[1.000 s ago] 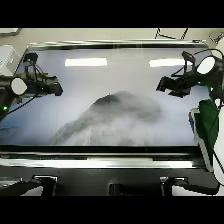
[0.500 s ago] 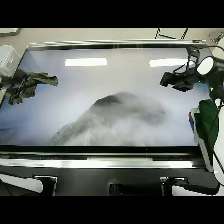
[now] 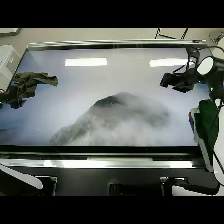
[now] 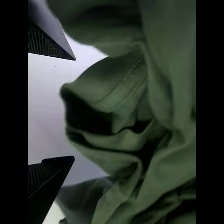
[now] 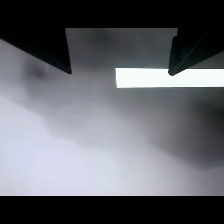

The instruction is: Fold the clothes and pants, and hang the long-sleeved shirts on hangers.

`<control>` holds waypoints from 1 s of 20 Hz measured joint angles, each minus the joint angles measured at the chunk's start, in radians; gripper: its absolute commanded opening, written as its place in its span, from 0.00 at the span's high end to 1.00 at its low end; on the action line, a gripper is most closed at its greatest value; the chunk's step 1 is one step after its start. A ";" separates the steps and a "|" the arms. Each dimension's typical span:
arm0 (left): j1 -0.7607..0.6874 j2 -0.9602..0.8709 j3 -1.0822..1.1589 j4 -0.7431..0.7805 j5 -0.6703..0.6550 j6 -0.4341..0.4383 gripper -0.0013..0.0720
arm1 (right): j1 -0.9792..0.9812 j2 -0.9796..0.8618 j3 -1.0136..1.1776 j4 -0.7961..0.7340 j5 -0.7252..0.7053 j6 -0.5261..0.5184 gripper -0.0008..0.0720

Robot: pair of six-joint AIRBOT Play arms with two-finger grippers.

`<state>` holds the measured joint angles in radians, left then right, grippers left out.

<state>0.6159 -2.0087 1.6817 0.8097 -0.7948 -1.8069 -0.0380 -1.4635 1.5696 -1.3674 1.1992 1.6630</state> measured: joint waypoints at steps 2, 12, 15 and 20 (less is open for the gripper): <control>-0.019 -0.023 0.002 -0.023 0.073 0.006 0.00 | 0.000 0.000 0.000 0.011 0.005 0.014 0.06; -0.179 0.011 0.011 -0.018 0.272 0.103 0.95 | 0.000 0.006 0.001 0.047 0.126 0.013 0.06; -0.251 0.174 0.013 -0.018 0.191 0.338 0.96 | 0.000 0.036 0.002 0.020 0.158 -0.030 0.06; -0.492 0.554 -0.013 0.030 0.003 0.544 0.95 | 0.000 0.136 0.002 -0.022 0.175 -0.064 0.06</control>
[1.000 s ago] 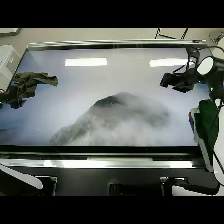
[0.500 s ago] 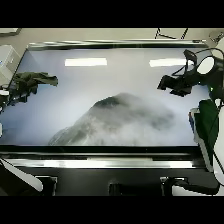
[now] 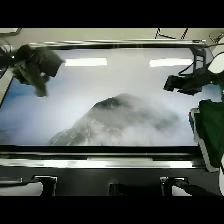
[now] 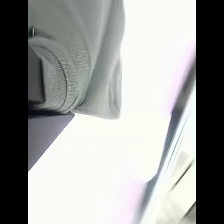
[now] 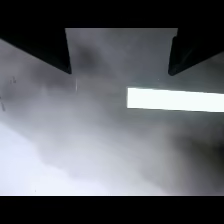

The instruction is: Fold the clothes and pants, and hang the long-sleeved shirts on hangers.

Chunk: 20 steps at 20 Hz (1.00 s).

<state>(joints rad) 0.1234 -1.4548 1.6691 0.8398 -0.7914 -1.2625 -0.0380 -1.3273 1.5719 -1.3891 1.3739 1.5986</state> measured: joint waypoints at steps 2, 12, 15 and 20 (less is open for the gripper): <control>-0.147 0.116 -0.043 0.008 -0.066 0.024 0.95 | 0.000 0.048 0.000 -0.007 0.006 -0.003 0.06; -0.880 0.058 -0.420 0.017 0.030 -0.157 0.00 | 0.000 0.186 0.000 -0.018 0.027 0.007 0.06; -0.915 -0.002 -0.415 -0.011 0.003 -0.212 0.00 | 0.000 0.187 0.000 -0.019 0.037 0.010 0.05; -0.633 0.005 -0.273 0.101 -0.159 -0.212 0.00 | 0.000 0.135 -0.048 -0.002 0.135 0.032 0.03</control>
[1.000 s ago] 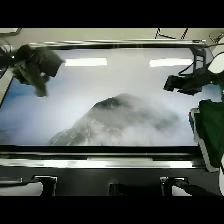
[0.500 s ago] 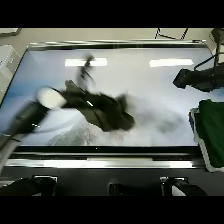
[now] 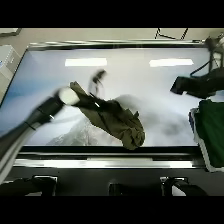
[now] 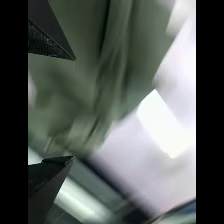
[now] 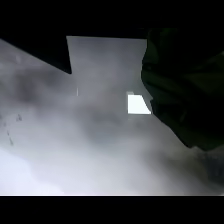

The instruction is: Fold the clothes and pants, and hang the long-sleeved shirts on hangers.

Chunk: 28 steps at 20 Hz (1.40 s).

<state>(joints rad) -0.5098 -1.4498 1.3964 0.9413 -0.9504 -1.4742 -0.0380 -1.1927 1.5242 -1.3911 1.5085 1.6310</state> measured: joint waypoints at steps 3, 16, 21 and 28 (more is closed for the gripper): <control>0.259 -0.012 0.031 0.060 -0.078 -0.039 0.00 | 0.000 -0.022 -0.159 0.061 0.020 -0.003 0.01; 0.488 -0.197 -0.248 -0.115 0.106 -0.056 0.22 | 0.001 -0.032 -0.833 0.443 -0.164 -0.138 0.00; 0.423 -0.221 -0.259 -0.153 0.237 -0.061 0.95 | 0.081 -0.033 -0.912 0.510 -0.312 -0.166 0.05; 0.411 -0.165 -0.261 -0.157 0.271 -0.052 0.96 | 0.216 -0.017 -0.894 0.538 -0.503 -0.143 0.94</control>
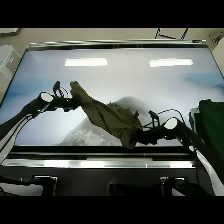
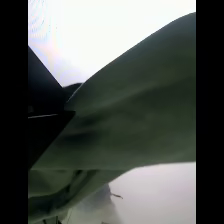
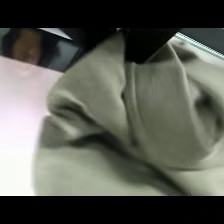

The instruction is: Fold the clothes and pants, and hang the long-sleeved shirts on hangers.

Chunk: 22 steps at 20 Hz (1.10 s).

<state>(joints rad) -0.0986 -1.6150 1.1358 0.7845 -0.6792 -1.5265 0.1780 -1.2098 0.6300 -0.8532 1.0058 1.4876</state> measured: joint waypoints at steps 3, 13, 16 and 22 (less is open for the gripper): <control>0.019 0.142 0.016 0.011 0.002 0.082 0.96 | 0.011 0.059 0.149 -0.138 0.013 0.035 0.94; 0.066 0.885 0.066 0.081 -0.085 0.154 0.95 | 0.017 0.297 0.891 -0.658 0.122 0.323 0.94; 0.067 0.991 0.058 0.159 -0.236 0.075 0.96 | 0.017 0.338 0.929 -0.662 0.321 0.340 0.94; 0.029 1.034 -0.226 0.236 -0.443 0.008 0.95 | 0.017 0.357 0.629 -0.593 0.579 0.351 0.94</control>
<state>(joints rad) -0.0696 -0.5812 0.9100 1.0206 -1.1217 -1.5181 0.1951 -0.8532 1.2594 -1.4464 1.5852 1.8381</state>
